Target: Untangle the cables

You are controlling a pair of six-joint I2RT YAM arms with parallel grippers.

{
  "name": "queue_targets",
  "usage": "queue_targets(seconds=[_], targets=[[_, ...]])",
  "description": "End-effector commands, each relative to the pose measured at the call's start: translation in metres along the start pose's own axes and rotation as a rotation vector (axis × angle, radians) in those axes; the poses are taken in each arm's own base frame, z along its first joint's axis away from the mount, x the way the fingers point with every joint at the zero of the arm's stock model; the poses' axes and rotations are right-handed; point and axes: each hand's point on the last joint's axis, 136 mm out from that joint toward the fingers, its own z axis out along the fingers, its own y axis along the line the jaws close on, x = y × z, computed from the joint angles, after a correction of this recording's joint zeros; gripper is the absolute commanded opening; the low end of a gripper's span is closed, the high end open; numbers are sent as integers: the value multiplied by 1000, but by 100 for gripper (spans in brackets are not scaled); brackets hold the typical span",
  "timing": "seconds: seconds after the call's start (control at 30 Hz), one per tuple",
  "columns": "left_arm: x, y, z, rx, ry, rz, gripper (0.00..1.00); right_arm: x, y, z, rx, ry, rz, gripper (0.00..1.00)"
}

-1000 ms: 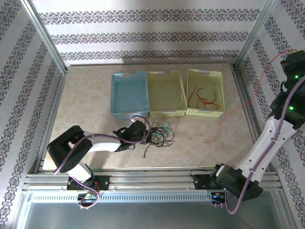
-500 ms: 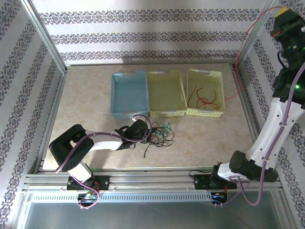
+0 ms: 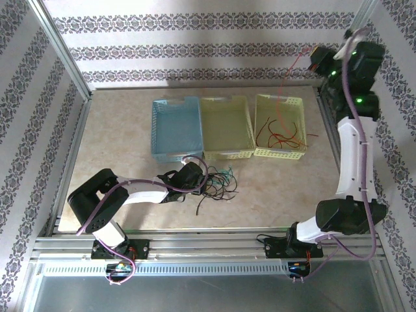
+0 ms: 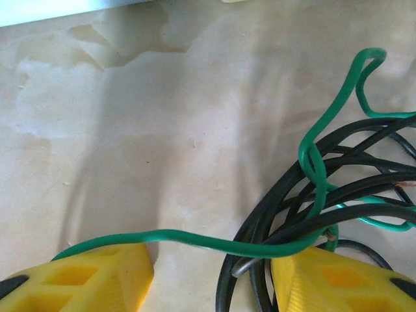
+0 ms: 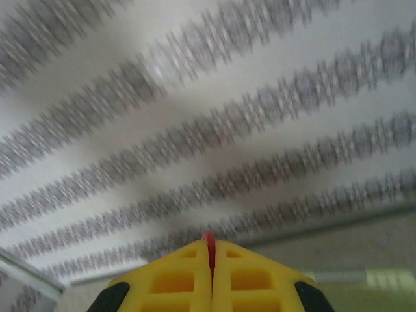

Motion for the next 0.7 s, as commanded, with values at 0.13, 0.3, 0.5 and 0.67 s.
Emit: queue_targets(seconds=[0.13,0.3,0.5,0.67], targets=[[48,70,12,-265,147,53,56,26,20,-9,-8,-12,-162,0],[48,70,12,-264,150,55,56,3,42,-34,-10,-86,-213,0],[50,70,14,-265,157,59,56,-89,98,-98,-57,-362,-278,0],[48,66,19,-253,163,61,56,-139,138,-101,-153,-413,-292,0]])
